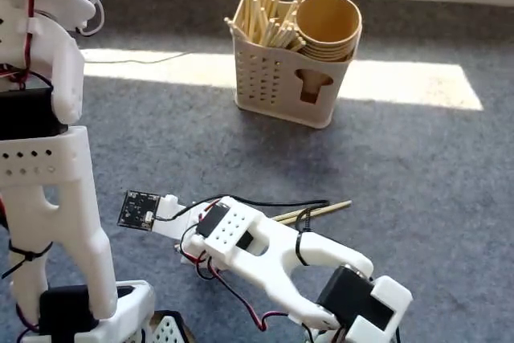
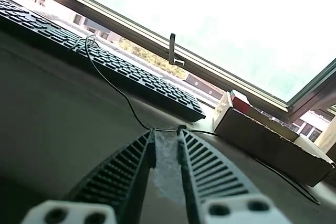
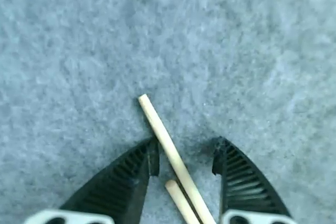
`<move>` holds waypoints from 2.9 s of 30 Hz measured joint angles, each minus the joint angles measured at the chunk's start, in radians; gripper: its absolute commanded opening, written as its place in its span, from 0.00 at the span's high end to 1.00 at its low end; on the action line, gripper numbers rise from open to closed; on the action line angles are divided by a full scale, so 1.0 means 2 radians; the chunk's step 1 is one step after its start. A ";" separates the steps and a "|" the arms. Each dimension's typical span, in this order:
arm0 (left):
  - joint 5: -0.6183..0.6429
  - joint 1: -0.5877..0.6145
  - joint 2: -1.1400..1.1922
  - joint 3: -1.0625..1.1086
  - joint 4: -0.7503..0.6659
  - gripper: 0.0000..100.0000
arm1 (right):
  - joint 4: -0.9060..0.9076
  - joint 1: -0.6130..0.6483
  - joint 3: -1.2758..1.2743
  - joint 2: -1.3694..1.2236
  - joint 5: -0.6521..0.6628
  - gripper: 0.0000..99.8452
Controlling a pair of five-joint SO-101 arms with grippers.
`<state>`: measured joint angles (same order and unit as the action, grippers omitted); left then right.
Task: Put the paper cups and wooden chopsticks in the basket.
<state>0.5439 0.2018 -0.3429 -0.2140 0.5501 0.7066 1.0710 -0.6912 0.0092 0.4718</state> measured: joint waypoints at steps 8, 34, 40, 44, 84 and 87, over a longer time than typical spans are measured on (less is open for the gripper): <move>0.000 0.000 0.000 0.000 0.000 0.91 | -0.005 -0.021 0.004 0.000 0.000 1.00; 0.000 0.000 0.000 0.000 0.000 0.91 | -0.029 -0.158 -0.046 0.232 -0.002 1.00; 0.000 0.000 0.000 0.000 0.000 0.91 | -0.029 -0.184 -0.046 0.282 -0.095 1.00; 0.000 0.000 0.000 0.000 0.000 0.91 | -0.029 -0.200 -0.046 0.308 -0.146 0.99; 0.000 -0.009 0.000 0.000 0.000 0.91 | -0.453 -0.294 0.014 0.414 -0.256 0.99; 0.000 -0.009 0.000 0.000 0.000 0.91 | -0.454 -0.298 0.041 0.415 -0.256 0.99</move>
<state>0.5439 0.1834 -0.3429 -0.2140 0.5501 -0.2018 0.4741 -0.6099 0.8393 -0.0407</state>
